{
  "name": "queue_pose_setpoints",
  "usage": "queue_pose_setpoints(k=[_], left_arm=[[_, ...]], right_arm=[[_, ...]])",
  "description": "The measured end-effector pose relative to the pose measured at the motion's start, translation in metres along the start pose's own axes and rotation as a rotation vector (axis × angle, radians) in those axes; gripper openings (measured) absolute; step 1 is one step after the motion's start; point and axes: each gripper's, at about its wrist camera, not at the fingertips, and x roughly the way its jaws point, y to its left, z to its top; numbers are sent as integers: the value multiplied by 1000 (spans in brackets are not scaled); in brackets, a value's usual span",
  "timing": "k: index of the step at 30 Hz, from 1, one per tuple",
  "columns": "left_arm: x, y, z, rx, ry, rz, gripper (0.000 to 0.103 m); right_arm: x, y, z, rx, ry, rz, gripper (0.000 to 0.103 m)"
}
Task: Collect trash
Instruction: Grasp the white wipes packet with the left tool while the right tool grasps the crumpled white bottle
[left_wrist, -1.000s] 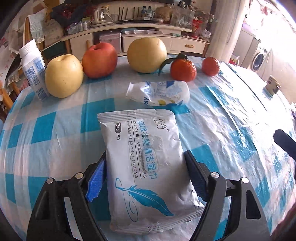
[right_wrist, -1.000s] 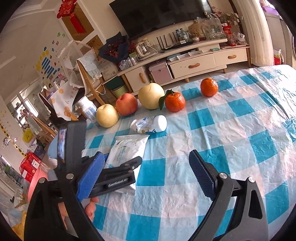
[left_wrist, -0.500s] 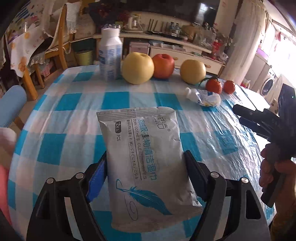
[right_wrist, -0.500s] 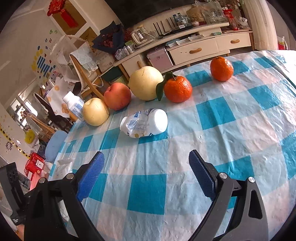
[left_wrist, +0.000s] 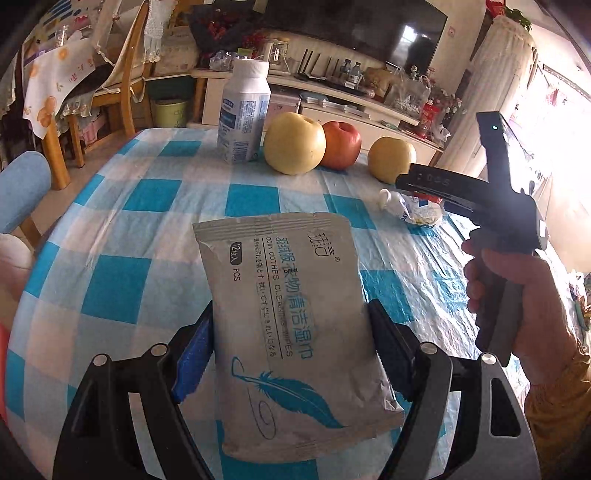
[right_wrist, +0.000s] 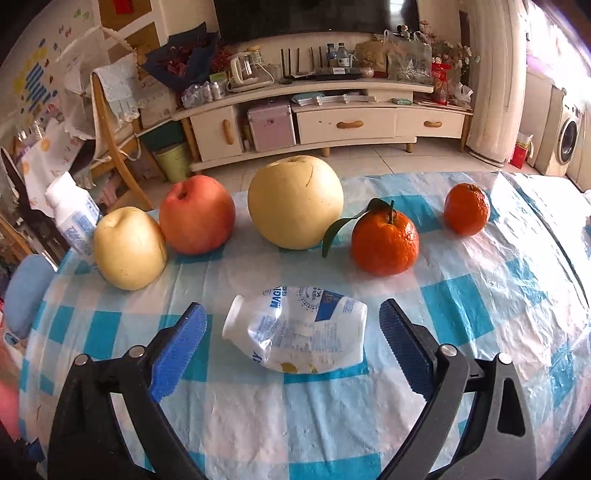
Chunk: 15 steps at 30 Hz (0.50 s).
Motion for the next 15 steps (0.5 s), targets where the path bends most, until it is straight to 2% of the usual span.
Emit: queue_pose_setpoints(k=[5,9,15], left_arm=[[2,3,-3,-5,9,-22,78],[1,3,-3,-2,8,-29,78],[3,8,-4,-26,13,-38,78]], right_arm=[[20,13,-4,-31,44,-78,97],[37,13,-7,-26,88,-84,97],[42,6,-11,-36,81,-88,96]])
